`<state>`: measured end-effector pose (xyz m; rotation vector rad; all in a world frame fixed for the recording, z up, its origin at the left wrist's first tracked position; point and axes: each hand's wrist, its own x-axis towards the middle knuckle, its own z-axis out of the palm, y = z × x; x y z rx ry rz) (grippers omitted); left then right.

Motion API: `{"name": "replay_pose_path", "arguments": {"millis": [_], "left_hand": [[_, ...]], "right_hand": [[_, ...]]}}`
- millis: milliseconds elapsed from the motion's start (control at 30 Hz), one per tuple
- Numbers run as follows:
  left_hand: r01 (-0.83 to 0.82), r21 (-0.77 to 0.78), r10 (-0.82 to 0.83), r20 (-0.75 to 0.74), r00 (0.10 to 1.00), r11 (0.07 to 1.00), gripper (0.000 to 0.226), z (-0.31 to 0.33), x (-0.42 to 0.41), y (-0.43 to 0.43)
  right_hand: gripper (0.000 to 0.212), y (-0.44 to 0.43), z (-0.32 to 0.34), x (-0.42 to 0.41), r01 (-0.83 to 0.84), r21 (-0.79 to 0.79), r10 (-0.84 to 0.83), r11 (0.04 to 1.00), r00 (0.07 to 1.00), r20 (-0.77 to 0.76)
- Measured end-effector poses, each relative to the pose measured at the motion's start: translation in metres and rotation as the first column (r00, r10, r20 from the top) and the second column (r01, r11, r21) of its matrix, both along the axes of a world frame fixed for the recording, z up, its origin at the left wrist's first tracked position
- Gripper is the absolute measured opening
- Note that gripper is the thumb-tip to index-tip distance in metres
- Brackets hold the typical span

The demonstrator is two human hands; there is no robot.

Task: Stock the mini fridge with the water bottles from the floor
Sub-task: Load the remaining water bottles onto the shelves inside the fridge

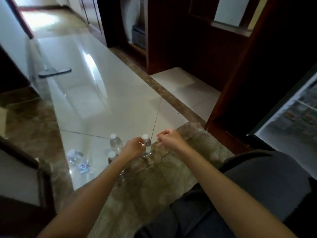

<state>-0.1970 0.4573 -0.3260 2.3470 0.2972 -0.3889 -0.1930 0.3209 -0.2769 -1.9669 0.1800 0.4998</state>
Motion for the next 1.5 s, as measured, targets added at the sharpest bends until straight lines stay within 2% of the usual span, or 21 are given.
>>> {"name": "replay_pose_path", "arguments": {"millis": [100,167,233,333,367,467,567,700,767,867,967,1033,1200,1300,1367,1500], "left_hand": [[-0.049,0.016,0.050,-0.065,0.997,0.999,0.035,-0.030,-0.006,0.014],[-0.107,0.073,0.113,-0.077,0.991,0.992,0.039,-0.047,-0.008,0.023],[-0.172,0.190,0.182,-0.035,0.983,0.966,0.044,-0.064,-0.008,0.035],[-0.223,0.274,0.241,-0.034,0.970,0.935,0.055,-0.093,-0.005,0.057],[-0.228,0.272,0.250,-0.048,0.967,0.935,0.056,-0.102,-0.005,0.063],[-0.259,0.242,0.269,-0.008,0.963,0.935,0.045,-0.120,-0.002,0.072],[-0.318,0.202,0.325,-0.003,0.946,0.926,0.033,-0.126,0.004,0.075],[-0.314,0.253,0.335,-0.043,0.941,0.915,0.032,-0.136,0.002,0.068],[-0.305,0.288,0.330,-0.041,0.943,0.908,0.033,-0.142,-0.003,0.066],[-0.325,0.261,0.337,-0.004,0.941,0.909,0.034,-0.141,-0.004,0.070],[-0.339,0.190,0.341,0.024,0.940,0.921,0.021,-0.136,-0.002,0.071],[-0.360,0.141,0.355,0.055,0.933,0.922,0.023,-0.130,-0.001,0.067],[-0.259,0.076,0.249,0.118,0.961,0.963,0.016,-0.100,0.002,0.050],[-0.109,0.064,0.099,0.137,0.986,0.992,0.010,-0.071,0.010,0.030],[0.004,0.049,-0.012,0.164,0.986,0.999,0.021,-0.046,0.016,0.011],[0.219,0.006,-0.214,0.244,0.946,0.976,0.022,0.014,0.032,-0.034]], "right_hand": [[0.010,0.005,-0.031,-0.004,-0.105,-0.097,0.091,0.990,0.986,-0.141],[0.022,0.007,-0.041,-0.006,-0.163,-0.141,0.136,0.976,0.973,-0.186],[0.024,0.011,-0.047,-0.004,-0.189,-0.144,0.158,0.971,0.966,-0.204],[0.009,0.017,-0.054,0.000,-0.188,-0.120,0.157,0.975,0.961,-0.227],[0.006,0.018,-0.055,0.001,-0.189,-0.110,0.160,0.976,0.960,-0.230],[0.017,0.021,-0.060,0.003,-0.182,-0.095,0.157,0.979,0.961,-0.227],[0.013,0.023,-0.062,0.002,-0.191,-0.101,0.162,0.976,0.956,-0.245],[0.016,0.023,-0.064,0.001,-0.229,-0.108,0.196,0.967,0.947,-0.256],[0.009,0.021,-0.066,0.001,-0.230,-0.117,0.195,0.966,0.947,-0.255],[0.016,0.019,-0.069,0.001,-0.220,-0.131,0.182,0.967,0.950,-0.252],[0.010,0.017,-0.070,-0.002,-0.240,-0.133,0.202,0.961,0.946,-0.252],[0.008,0.014,-0.069,-0.004,-0.257,-0.136,0.217,0.957,0.943,-0.252],[0.007,0.009,-0.064,-0.006,-0.260,-0.171,0.221,0.951,0.952,-0.214],[0.018,0.002,-0.060,-0.008,-0.280,-0.196,0.240,0.940,0.949,-0.205],[0.027,-0.008,-0.052,-0.007,-0.304,-0.225,0.263,0.926,0.945,-0.195],[0.046,-0.045,-0.030,0.003,-0.291,-0.231,0.259,0.928,0.953,-0.159]]}}
